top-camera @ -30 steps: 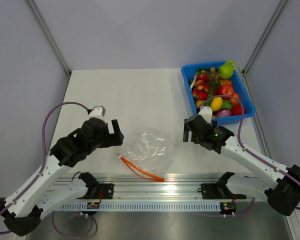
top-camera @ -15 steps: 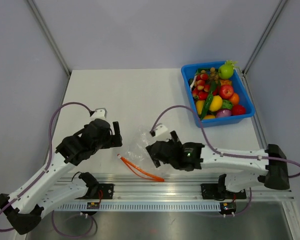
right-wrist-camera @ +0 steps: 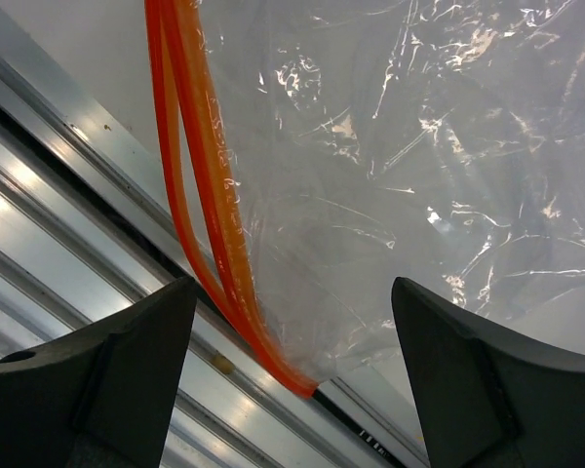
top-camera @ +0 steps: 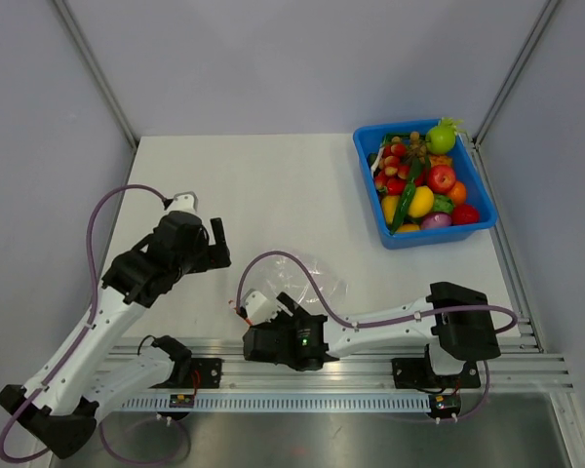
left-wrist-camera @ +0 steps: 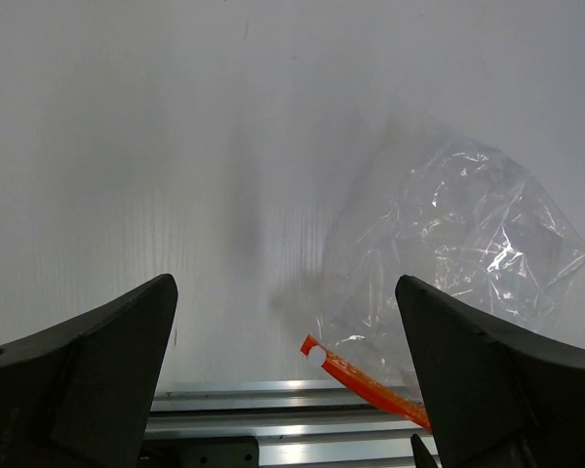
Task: Place the food in the zip-top bag and seal the zipper
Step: Pick up the zipper food storage bag at the center of the board.
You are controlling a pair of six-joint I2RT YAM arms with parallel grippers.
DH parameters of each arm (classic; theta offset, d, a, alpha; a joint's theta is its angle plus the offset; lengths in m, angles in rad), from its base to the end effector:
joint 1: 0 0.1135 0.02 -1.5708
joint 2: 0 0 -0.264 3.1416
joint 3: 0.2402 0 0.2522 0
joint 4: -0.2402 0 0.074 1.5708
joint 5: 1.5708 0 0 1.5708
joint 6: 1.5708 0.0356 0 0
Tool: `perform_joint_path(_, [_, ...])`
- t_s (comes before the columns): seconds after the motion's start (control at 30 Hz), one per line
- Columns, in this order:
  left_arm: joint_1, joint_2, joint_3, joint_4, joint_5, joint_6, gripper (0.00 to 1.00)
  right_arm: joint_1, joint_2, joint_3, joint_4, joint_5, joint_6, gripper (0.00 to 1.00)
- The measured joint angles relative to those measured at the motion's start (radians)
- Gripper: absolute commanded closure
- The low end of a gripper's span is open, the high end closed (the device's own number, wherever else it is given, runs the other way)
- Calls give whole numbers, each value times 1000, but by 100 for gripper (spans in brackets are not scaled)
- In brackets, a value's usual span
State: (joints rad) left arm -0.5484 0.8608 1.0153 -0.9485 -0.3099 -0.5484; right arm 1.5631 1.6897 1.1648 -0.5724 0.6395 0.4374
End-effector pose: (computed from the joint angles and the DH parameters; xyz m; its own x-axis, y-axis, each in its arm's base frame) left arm 0.1391 -0.0723 0.3337 -0.6831 -0.1645 -0.7116 -0.0492 0.9825 -0.1798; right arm 0.0239 0.3400 0.2135 -0.3452 -0.6883 -0.6381 -0.7220 0.6291 -0.2880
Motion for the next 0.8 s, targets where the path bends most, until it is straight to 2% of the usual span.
perform_joint_path(0.1, [20, 0, 0, 0, 19, 10, 1, -1, 38, 0, 30, -2, -12, 22])
perform_joint_path(0.13, [26, 0, 0, 0, 23, 14, 1, -3, 50, 0, 37, -2, -15, 32])
perform_joint_path(0.2, [40, 0, 0, 0, 31, 23, 1, -7, 66, -2, 43, -1, -16, 47])
perform_joint_path(0.27, [53, 1, 0, 0, 42, 32, 1, -19, 68, -6, 47, -1, -16, 81])
perform_joint_path(0.3, [59, 2, 0, 0, 47, 35, 1, -29, 65, -9, 54, -2, -13, 94])
perform_joint_path(0.33, [63, 3, 0, 1, 52, 37, 1, -42, 60, -14, 64, -5, -10, 100])
perform_joint_path(0.43, [78, 6, 0, 10, 79, 48, 1, -112, 10, -53, 97, -36, -9, 100])
perform_joint_path(0.6, [97, 7, -1, 66, 154, 66, 2, -303, -148, -88, 167, -170, -34, 100])
perform_joint_path(0.7, [103, 21, -2, 129, 231, 71, 4, -401, -221, -55, 196, -243, -49, 100])
perform_joint_path(0.8, [103, 60, -10, 218, 339, 70, 4, -444, -237, 14, 204, -304, -53, 100])
